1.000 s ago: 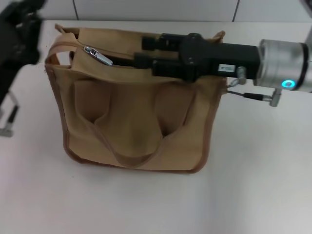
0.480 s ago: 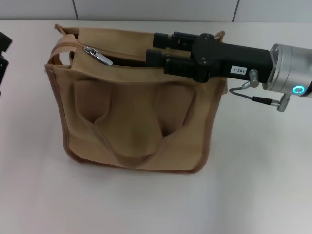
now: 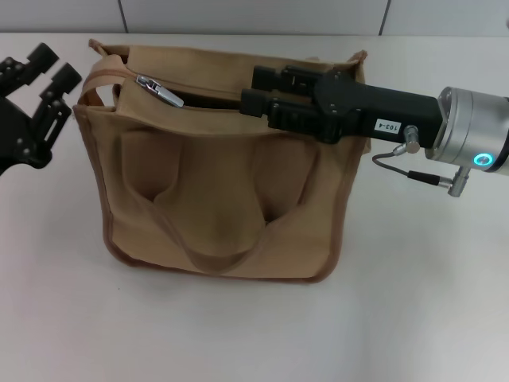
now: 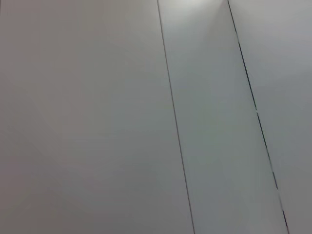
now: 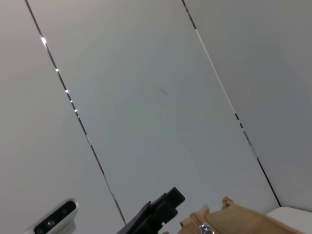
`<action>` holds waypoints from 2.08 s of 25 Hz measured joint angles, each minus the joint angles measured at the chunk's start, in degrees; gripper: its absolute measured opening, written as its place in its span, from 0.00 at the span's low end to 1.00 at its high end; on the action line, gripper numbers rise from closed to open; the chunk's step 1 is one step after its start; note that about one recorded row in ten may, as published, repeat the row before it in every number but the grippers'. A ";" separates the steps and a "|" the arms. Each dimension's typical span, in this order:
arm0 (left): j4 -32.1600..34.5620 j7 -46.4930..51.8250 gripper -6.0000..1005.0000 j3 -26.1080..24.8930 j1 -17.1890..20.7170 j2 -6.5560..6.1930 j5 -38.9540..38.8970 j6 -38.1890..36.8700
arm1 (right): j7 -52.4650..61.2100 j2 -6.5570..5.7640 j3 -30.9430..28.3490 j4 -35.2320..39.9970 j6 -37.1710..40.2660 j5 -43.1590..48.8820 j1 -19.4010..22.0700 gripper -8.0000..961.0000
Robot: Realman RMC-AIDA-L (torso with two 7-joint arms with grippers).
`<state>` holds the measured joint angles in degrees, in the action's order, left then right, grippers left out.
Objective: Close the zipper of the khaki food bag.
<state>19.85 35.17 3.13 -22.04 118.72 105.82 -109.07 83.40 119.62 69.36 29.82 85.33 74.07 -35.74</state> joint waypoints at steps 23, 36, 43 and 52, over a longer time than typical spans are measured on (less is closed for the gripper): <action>5.29 -1.42 0.36 6.54 1.74 -0.02 -0.15 0.91 | -0.09 0.00 -0.02 -1.78 0.06 -1.84 0.42 0.66; 5.32 -4.41 0.38 6.63 1.30 0.05 -0.06 2.95 | -0.09 0.00 -0.02 -1.90 -0.40 -1.84 0.41 0.66; 5.34 -4.99 0.39 6.63 1.16 0.04 -0.04 4.28 | -0.08 0.00 -0.02 -2.38 -0.48 -1.82 0.23 0.66; 4.09 -6.87 0.39 7.73 1.06 0.27 -0.47 7.93 | -0.13 0.00 -0.02 -2.49 -1.24 -1.82 -0.18 0.66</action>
<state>23.94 28.30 10.86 -20.98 118.99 105.35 -101.14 83.27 119.62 69.34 27.33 84.09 72.25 -35.92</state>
